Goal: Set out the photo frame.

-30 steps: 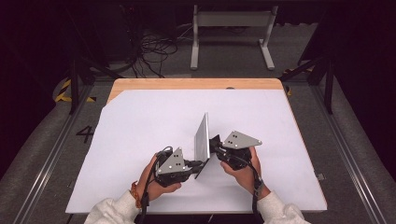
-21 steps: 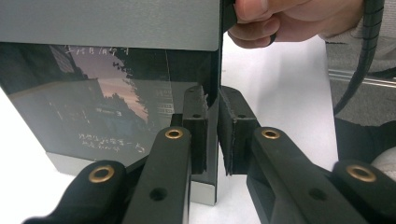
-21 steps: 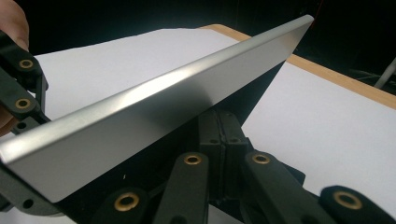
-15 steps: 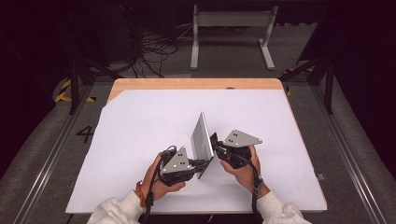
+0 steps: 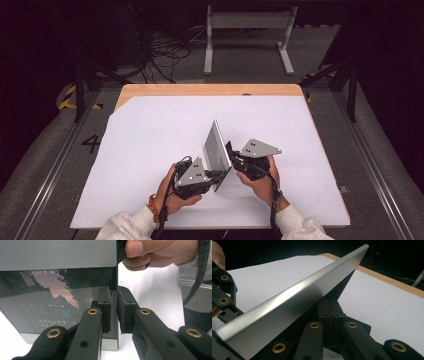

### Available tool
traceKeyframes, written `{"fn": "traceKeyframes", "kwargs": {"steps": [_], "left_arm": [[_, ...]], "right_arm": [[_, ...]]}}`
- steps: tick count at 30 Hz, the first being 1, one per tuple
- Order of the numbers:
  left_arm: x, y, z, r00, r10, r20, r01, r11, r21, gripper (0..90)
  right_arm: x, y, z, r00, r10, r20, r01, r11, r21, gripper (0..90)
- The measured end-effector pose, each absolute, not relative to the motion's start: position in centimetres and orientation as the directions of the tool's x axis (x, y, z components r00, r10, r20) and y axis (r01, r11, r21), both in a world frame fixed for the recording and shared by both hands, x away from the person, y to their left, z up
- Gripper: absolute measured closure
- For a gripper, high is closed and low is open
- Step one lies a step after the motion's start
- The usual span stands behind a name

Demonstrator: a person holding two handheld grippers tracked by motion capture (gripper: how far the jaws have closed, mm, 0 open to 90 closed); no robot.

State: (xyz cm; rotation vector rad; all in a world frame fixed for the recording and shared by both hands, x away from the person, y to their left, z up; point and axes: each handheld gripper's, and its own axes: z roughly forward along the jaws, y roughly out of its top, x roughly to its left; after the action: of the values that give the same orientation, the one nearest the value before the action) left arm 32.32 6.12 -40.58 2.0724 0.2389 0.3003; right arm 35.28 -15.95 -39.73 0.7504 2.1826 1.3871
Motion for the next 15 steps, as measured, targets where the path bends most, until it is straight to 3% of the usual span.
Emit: {"fn": "traceKeyframes", "kwargs": {"steps": [15], "left_arm": [[32.42, 6.0, -40.7, 0.95, 0.294, 0.106, 0.052, -0.483, 0.874, 80.6]], "right_arm": [[35.16, -16.0, -39.83, -0.755, 0.651, -0.076, 0.206, 0.345, 0.916, 90.0]]}}
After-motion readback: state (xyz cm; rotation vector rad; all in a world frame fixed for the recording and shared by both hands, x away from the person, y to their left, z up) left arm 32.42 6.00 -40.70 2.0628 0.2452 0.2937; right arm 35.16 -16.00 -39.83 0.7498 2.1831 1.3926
